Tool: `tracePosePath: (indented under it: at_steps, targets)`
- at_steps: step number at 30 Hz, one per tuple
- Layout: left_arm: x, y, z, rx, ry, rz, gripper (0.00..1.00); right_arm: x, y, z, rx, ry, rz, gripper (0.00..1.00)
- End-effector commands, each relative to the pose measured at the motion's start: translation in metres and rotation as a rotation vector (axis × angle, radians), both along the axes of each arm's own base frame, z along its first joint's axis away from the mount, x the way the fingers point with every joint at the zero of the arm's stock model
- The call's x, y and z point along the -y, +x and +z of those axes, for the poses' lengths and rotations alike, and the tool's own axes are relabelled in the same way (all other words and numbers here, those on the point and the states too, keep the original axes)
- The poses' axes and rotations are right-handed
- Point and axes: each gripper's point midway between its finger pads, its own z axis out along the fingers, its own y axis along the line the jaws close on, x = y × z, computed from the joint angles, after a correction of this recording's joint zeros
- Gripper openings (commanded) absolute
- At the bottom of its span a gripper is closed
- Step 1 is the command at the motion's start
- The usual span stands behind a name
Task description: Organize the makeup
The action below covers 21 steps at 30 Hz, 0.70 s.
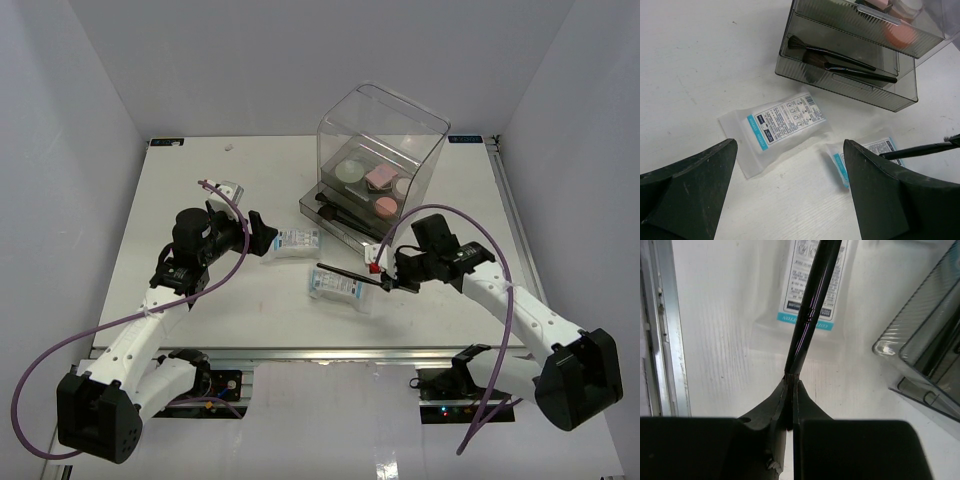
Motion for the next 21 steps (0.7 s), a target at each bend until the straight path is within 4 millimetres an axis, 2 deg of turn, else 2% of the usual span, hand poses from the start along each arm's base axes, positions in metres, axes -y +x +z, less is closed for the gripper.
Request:
tracePosePath:
  at_steps: [1, 5, 9, 13, 17, 21]
  targets:
    - [0.002, -0.004, 0.004, 0.023, -0.005, -0.021, 0.98, -0.028, 0.027, 0.069, 0.094, 0.154, -0.044, 0.08]
    - [0.005, -0.006, 0.005, 0.021, -0.013, -0.041, 0.98, -0.034, 0.078, 0.102, 0.197, 0.187, -0.202, 0.08]
    - [0.006, -0.006, 0.003, 0.017, -0.012, -0.046, 0.98, -0.036, 0.119, 0.115, 0.244, 0.173, -0.329, 0.08]
    - [0.005, -0.006, 0.004, 0.019, -0.01, -0.043, 0.98, -0.04, 0.145, 0.099, 0.231, 0.127, -0.4, 0.08]
    - [0.005, -0.006, 0.004, 0.021, -0.01, -0.044, 0.98, -0.04, 0.159, 0.084, 0.243, 0.089, -0.447, 0.09]
    - [0.006, -0.006, 0.005, 0.02, -0.011, -0.047, 0.98, -0.038, 0.166, 0.07, 0.231, 0.054, -0.478, 0.14]
